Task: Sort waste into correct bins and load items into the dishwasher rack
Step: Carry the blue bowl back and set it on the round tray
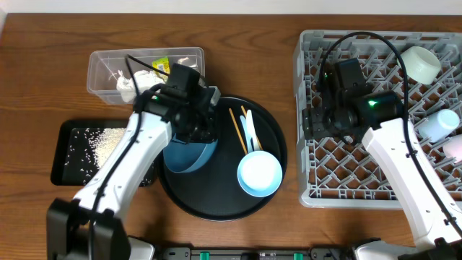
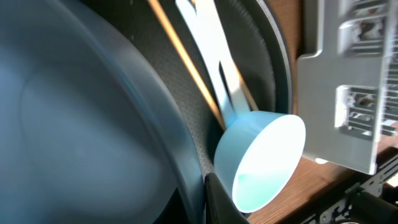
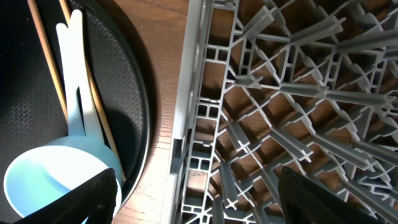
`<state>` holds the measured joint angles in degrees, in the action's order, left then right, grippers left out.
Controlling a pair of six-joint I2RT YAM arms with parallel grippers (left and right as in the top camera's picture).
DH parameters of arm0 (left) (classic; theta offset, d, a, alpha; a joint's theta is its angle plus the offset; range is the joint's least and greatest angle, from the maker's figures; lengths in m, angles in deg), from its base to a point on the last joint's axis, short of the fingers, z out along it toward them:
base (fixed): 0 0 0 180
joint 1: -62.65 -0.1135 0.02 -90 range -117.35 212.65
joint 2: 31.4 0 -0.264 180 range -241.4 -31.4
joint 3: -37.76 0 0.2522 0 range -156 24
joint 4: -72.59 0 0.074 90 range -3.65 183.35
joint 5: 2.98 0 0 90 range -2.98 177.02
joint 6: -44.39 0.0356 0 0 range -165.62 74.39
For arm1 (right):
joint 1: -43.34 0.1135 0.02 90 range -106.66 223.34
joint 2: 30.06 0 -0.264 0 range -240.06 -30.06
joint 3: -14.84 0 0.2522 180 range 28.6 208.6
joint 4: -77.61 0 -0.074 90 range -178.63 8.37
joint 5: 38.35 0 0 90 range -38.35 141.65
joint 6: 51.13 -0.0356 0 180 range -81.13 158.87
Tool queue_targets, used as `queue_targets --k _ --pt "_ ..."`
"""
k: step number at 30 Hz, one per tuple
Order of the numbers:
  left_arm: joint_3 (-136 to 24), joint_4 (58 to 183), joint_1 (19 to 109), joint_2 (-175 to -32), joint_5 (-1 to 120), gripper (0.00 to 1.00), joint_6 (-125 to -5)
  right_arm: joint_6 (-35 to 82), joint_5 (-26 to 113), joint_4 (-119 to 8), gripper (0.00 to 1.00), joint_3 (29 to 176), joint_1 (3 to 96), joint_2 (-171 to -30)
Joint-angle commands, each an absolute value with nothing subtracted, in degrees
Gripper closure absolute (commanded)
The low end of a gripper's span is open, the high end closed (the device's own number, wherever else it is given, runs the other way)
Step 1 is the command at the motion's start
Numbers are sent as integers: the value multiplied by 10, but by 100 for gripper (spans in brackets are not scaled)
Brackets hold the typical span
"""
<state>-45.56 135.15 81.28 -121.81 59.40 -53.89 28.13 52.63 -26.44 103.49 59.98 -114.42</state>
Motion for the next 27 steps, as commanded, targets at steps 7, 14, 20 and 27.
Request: queue_targets --k 7,14,20,27 --pt "-470 1350 817 -1249 607 88 -545 271 532 -262 21 1036 604 -1141" --pt "-470 1350 817 -1240 590 61 -546 272 532 -263 19 1036 604 -1141" --pt "-471 1351 815 -1208 592 54 -545 340 529 -272 11 1036 604 -1141" --pt "-471 1360 769 -1138 592 52 -545 432 450 -303 10 1036 605 -1141"
